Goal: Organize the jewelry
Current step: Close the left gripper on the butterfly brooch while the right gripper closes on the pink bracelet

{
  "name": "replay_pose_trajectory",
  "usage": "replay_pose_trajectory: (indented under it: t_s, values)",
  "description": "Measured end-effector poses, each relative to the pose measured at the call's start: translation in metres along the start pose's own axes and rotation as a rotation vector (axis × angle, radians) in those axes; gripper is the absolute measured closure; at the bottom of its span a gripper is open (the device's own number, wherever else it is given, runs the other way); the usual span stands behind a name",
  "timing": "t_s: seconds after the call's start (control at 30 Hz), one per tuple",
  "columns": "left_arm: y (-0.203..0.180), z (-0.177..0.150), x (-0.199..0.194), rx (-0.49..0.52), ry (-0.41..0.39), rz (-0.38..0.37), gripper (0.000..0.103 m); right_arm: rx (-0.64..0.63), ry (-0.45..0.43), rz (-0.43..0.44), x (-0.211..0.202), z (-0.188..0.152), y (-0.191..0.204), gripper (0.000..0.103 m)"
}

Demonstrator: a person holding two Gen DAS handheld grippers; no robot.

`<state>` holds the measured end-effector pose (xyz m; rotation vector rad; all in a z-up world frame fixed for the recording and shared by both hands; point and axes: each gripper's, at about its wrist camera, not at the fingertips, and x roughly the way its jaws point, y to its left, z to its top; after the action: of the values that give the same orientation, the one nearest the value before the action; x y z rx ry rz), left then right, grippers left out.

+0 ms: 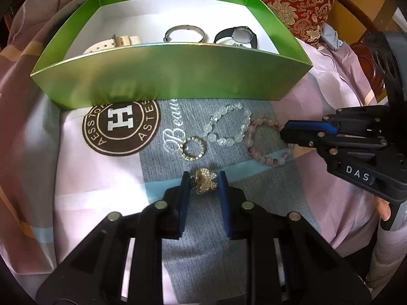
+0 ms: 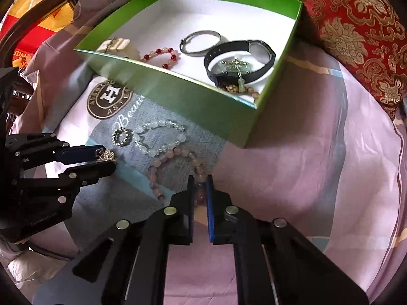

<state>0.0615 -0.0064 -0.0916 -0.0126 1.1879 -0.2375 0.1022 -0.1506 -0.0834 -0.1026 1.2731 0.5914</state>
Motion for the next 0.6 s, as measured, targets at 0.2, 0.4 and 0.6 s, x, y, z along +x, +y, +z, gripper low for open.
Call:
replay_pose_trajectory:
  t_s: [0.2, 0.4, 0.6]
  values:
    - [-0.002, 0.0, -0.013, 0.006, -0.028, 0.004, 0.081, 0.019, -0.041, 0.028, -0.017, 0.002, -0.003, 0.095]
    - [-0.002, 0.002, -0.024, 0.011, -0.052, 0.005, 0.081, 0.023, -0.069, 0.043, -0.026, 0.005, -0.006, 0.095]
    - [-0.003, -0.001, -0.016, 0.01, -0.029, 0.005, 0.081, 0.02, -0.015, 0.017, -0.009, 0.004, -0.011, 0.085]
